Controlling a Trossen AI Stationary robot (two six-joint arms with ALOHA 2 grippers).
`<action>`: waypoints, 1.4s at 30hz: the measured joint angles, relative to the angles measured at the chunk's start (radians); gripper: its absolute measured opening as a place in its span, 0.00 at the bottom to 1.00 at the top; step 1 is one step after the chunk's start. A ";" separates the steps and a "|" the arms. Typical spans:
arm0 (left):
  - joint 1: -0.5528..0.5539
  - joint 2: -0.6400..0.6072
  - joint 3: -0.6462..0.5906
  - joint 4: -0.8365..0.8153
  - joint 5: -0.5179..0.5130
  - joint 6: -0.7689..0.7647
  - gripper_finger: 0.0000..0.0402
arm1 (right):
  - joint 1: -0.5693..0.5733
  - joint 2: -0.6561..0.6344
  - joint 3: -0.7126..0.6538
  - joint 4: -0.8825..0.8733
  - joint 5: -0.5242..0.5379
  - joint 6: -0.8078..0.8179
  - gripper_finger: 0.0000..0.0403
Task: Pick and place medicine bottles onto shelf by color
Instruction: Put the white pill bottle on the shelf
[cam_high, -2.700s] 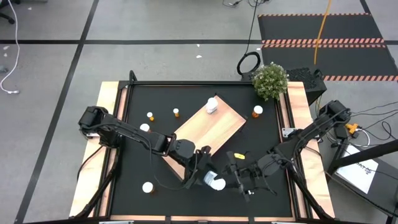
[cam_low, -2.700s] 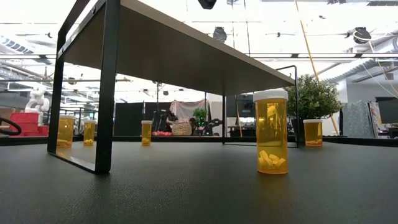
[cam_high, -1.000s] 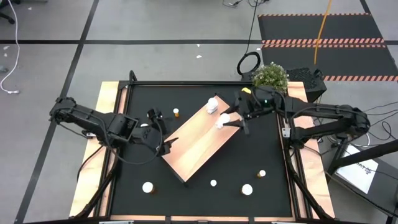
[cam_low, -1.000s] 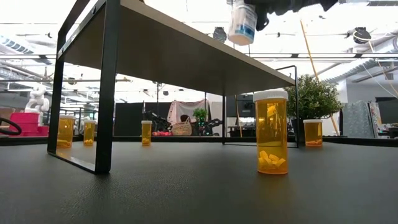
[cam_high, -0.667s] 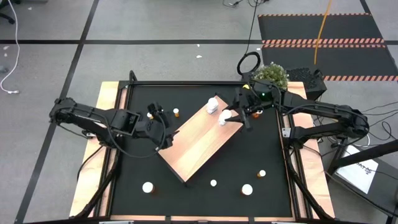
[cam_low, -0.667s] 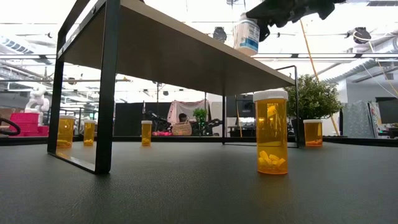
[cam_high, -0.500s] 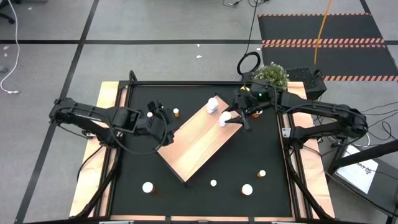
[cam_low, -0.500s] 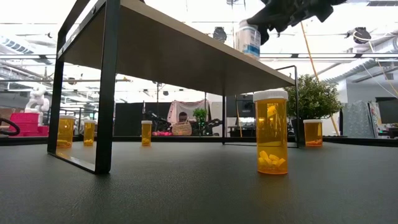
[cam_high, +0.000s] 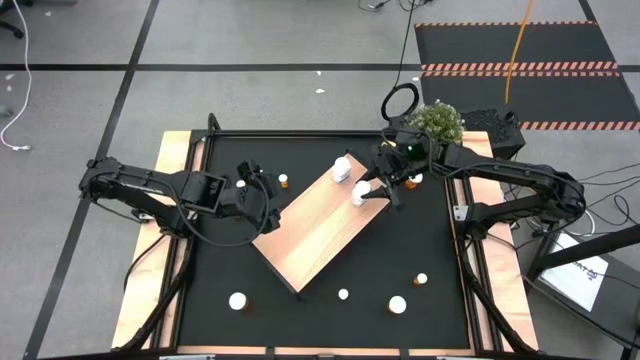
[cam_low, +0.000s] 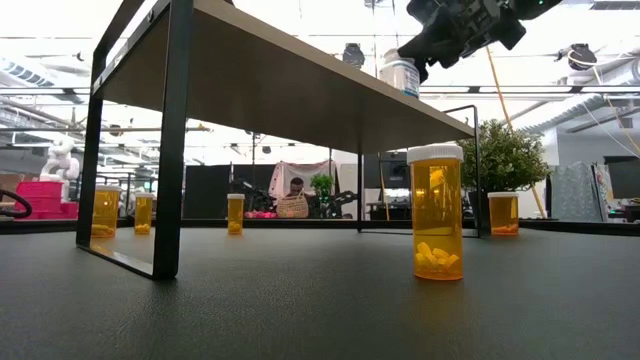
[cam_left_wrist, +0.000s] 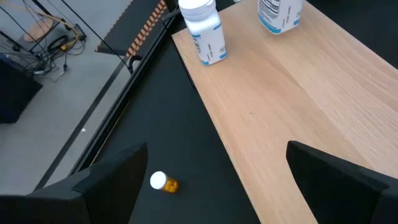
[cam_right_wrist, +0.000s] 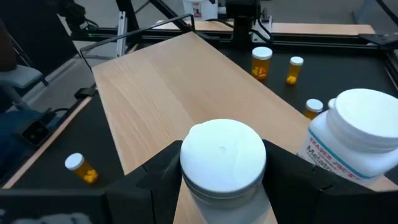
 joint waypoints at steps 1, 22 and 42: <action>0.000 0.000 0.000 0.000 0.000 0.000 0.95 | -0.002 0.000 0.000 0.001 0.000 -0.002 0.48; 0.000 0.000 0.000 0.016 0.012 0.010 0.95 | -0.007 0.035 -0.001 -0.019 0.003 -0.021 0.48; 0.000 0.000 0.000 0.022 0.025 0.019 0.95 | -0.034 0.035 -0.001 -0.018 0.008 -0.023 0.48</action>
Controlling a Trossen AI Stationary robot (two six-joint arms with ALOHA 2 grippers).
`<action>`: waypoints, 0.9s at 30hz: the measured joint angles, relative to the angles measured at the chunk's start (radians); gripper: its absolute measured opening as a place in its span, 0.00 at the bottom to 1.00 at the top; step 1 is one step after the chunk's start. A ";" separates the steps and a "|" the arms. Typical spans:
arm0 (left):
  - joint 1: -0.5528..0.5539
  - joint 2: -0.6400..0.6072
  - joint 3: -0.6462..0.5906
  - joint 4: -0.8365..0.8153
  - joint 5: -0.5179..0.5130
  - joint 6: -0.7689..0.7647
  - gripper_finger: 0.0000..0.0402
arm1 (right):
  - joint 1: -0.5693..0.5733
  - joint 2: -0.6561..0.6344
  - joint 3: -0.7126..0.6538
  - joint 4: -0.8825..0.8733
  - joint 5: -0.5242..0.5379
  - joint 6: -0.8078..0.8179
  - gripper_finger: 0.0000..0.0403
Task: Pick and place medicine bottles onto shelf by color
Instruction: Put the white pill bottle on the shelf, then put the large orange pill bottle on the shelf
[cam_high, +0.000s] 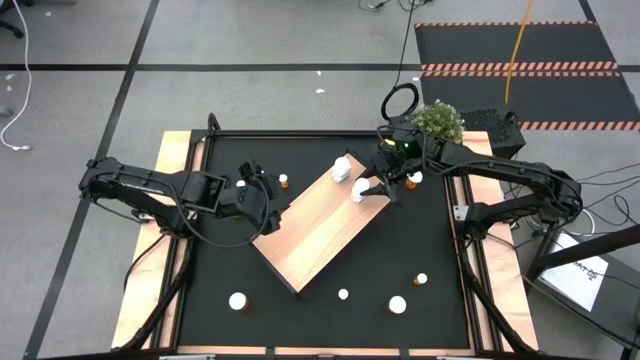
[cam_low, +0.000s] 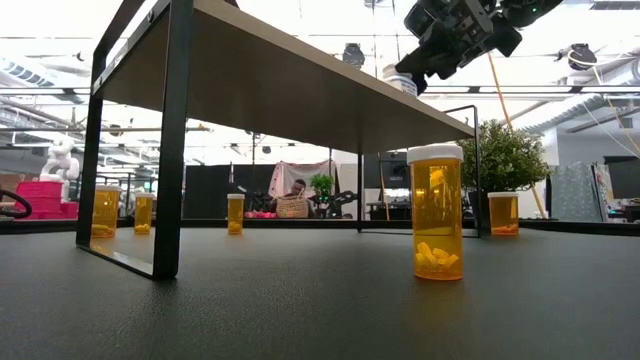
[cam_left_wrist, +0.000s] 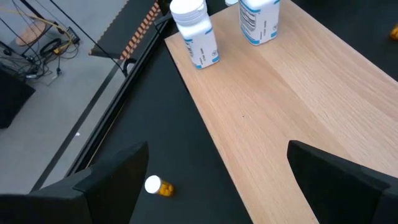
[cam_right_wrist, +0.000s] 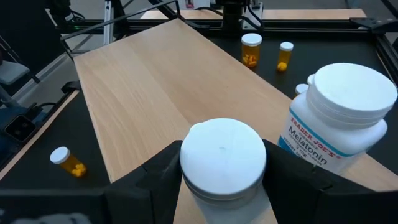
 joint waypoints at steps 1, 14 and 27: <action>0.000 0.000 0.000 0.000 0.000 0.001 0.95 | 0.000 0.000 0.000 0.000 0.000 0.000 0.48; 0.000 0.000 0.000 0.000 0.000 0.007 0.95 | 0.000 -0.003 0.000 -0.002 0.001 -0.001 0.59; 0.000 0.000 0.000 0.000 0.000 0.007 0.95 | 0.017 -0.082 0.000 0.003 0.092 0.012 0.62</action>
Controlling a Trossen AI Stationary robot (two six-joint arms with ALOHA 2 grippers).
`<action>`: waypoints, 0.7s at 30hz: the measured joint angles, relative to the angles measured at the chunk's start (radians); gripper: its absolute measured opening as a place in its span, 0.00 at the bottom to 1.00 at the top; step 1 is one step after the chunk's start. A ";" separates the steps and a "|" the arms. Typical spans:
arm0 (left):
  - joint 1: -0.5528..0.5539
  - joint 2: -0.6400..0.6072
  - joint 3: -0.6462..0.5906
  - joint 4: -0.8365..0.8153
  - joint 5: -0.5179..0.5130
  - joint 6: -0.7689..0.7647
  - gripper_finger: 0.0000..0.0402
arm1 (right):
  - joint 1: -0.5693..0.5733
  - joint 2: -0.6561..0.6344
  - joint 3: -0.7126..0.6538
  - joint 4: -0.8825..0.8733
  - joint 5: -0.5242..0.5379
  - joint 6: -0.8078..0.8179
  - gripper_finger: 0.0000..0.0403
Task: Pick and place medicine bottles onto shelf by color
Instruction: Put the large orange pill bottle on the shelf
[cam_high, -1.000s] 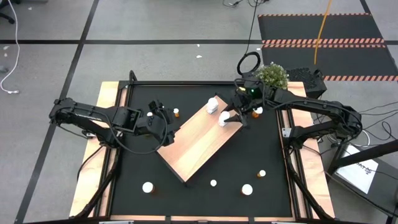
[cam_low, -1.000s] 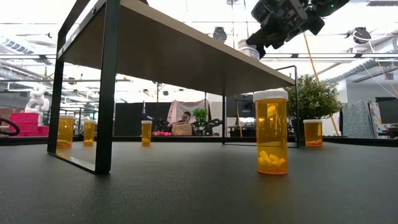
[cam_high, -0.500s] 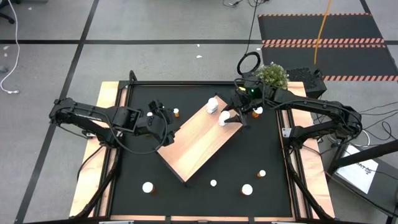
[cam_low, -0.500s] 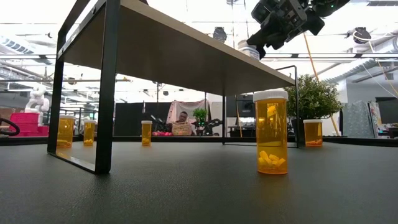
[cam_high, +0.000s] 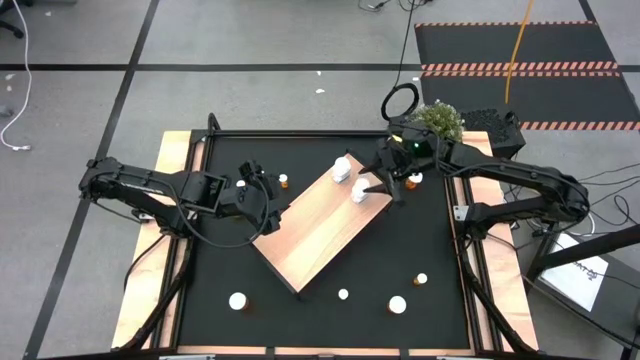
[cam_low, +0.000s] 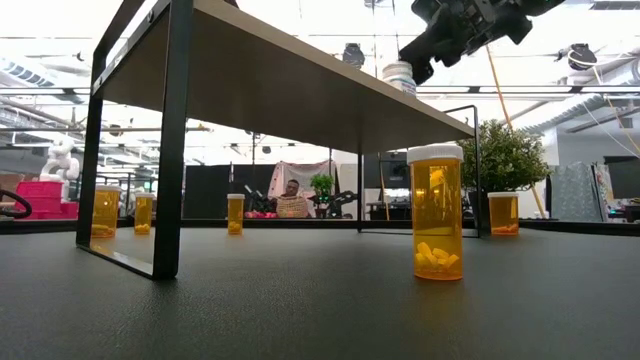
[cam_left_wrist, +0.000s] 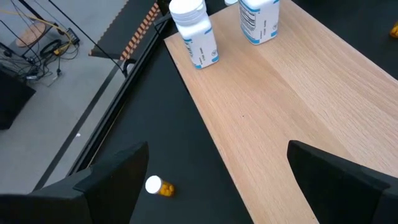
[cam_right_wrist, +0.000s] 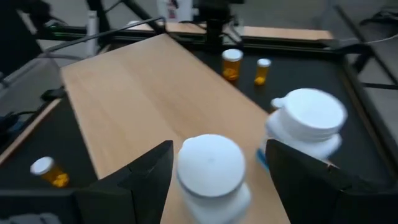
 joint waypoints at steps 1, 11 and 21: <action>0.000 0.000 0.000 0.000 0.000 0.000 0.95 | 0.005 -0.010 0.000 -0.001 0.022 0.007 0.62; 0.000 0.000 0.000 0.000 0.000 0.000 0.95 | 0.096 -0.155 0.000 -0.012 0.319 0.118 0.62; 0.000 0.000 0.000 -0.003 0.000 0.014 0.95 | 0.265 -0.281 0.000 -0.143 0.565 0.243 0.62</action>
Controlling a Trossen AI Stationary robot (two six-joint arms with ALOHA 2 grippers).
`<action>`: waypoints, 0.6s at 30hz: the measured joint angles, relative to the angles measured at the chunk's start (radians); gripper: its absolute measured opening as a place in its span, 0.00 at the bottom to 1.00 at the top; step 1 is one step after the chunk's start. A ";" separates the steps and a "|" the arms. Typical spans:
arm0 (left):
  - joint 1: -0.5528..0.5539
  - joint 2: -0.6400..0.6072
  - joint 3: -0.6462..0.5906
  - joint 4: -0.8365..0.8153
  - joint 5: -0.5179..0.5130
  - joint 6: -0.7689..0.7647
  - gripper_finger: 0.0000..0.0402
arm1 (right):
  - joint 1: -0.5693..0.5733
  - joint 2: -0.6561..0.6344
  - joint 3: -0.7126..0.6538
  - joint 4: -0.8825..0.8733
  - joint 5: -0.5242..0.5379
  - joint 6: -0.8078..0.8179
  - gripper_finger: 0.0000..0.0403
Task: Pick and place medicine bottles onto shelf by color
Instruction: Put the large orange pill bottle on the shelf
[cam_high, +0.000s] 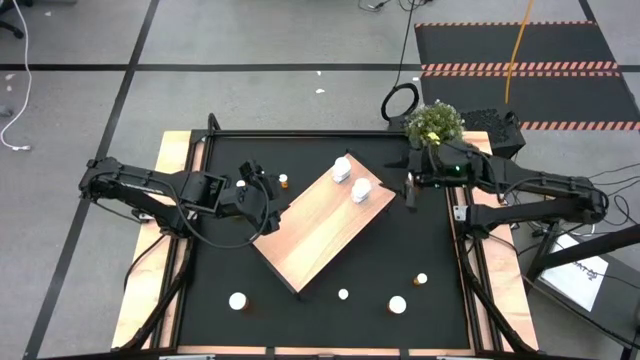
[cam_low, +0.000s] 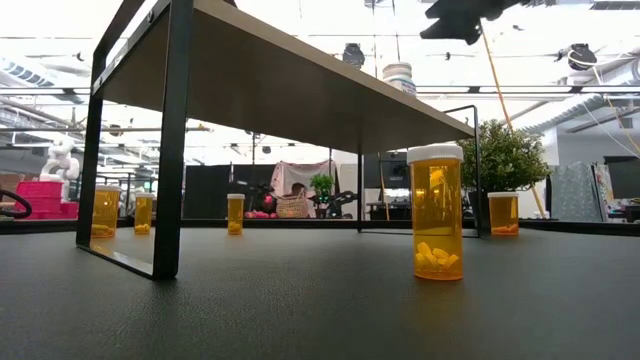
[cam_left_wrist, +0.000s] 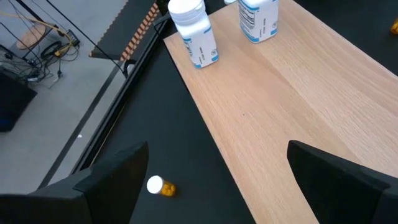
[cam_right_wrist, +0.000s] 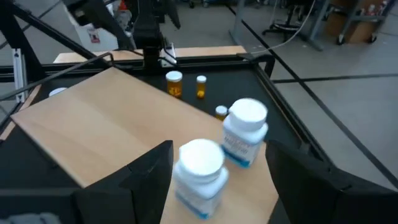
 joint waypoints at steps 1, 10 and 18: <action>0.000 0.000 0.000 0.000 0.000 0.004 0.95 | 0.026 -0.004 0.000 -0.014 0.024 0.011 0.62; 0.000 0.000 0.000 -0.081 -0.003 -0.024 0.92 | 0.251 -0.003 -0.004 -0.068 0.189 0.106 0.62; 0.000 0.000 0.000 -0.168 -0.003 -0.108 0.74 | 0.400 -0.003 -0.062 -0.070 0.304 0.168 0.62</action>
